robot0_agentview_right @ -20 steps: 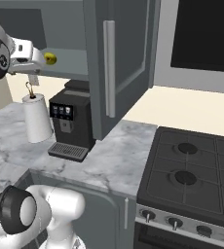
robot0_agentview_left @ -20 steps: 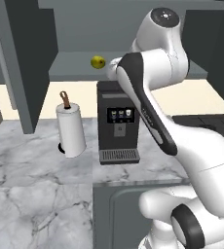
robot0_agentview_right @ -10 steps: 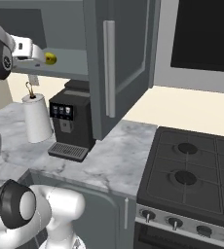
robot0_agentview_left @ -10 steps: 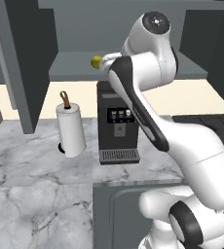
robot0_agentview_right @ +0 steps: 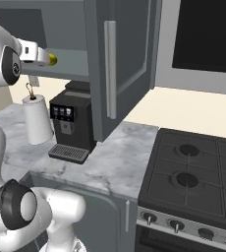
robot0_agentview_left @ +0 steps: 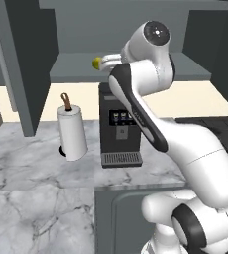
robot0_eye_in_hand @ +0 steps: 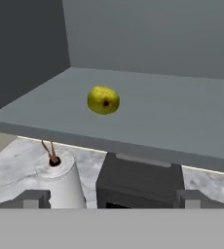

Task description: Pick the pears from the cabinet and place them in one bowl. Pick the apple from the sink and place it in the other bowl.

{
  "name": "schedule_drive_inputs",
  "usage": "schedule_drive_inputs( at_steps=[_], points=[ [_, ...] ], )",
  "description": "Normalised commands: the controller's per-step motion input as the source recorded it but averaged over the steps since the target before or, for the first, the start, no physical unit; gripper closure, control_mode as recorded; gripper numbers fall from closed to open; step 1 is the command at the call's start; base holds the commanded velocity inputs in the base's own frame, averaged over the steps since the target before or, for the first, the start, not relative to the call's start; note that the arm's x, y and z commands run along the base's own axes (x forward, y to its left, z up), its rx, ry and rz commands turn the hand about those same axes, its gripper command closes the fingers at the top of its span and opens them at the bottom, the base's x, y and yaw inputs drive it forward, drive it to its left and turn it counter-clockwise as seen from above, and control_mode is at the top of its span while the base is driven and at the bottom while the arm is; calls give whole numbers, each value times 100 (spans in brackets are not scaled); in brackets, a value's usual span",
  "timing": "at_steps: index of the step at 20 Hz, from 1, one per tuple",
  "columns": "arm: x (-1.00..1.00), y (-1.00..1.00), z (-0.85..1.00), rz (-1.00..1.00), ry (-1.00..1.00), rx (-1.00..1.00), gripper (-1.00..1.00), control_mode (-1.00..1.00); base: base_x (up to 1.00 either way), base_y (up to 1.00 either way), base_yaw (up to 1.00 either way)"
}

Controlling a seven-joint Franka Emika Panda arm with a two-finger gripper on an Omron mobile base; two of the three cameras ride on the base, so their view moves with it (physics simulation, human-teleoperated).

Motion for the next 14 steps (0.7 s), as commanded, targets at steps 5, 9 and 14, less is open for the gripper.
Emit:
schedule_drive_inputs(
  at_steps=[5, 9, 14],
  points=[
    [31, 4, 0, 0, 0, 3, -100, -100, 0, 0, 0],
    [29, 6, 0, 0, 0, 0, -100, -100, 0, 0, 0],
    [26, 9, 0, 0, 0, 0, -100, -100, 0, 0, 0]
  ],
)
